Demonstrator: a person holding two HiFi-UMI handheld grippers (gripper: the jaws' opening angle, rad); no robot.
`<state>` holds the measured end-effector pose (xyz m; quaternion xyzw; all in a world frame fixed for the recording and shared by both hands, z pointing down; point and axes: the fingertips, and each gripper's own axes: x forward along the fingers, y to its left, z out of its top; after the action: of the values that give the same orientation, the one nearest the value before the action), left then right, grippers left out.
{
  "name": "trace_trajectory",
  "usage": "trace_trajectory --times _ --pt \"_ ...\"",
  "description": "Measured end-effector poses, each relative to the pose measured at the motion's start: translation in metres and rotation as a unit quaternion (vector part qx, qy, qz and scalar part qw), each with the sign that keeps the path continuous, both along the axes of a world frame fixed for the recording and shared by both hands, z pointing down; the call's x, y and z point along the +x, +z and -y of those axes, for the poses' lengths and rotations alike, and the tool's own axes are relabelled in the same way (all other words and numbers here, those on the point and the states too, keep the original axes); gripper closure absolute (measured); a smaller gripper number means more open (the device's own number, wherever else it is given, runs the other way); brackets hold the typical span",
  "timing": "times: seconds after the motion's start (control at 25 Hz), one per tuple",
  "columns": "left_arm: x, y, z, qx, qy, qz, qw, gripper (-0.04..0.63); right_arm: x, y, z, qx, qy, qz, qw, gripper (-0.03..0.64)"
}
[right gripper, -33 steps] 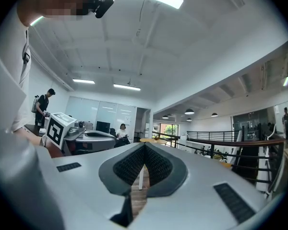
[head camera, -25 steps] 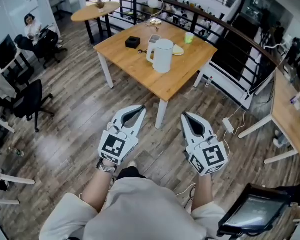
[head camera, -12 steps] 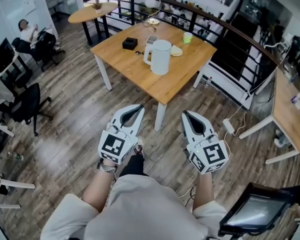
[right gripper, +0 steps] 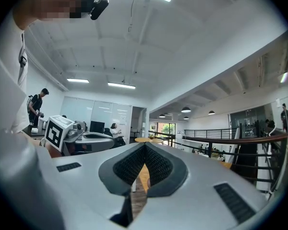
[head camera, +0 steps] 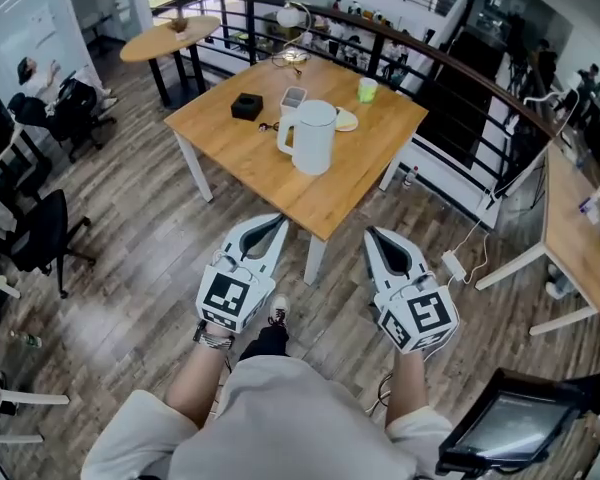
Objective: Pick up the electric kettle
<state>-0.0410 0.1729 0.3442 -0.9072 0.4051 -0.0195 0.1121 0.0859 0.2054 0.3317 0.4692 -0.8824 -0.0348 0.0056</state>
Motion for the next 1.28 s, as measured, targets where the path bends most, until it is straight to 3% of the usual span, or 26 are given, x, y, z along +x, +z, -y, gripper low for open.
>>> trace_trajectory --times 1.28 --pt "-0.042 0.017 0.304 -0.046 0.030 0.014 0.9984 0.588 -0.019 0.007 0.298 -0.044 0.070 0.021 0.996 0.607"
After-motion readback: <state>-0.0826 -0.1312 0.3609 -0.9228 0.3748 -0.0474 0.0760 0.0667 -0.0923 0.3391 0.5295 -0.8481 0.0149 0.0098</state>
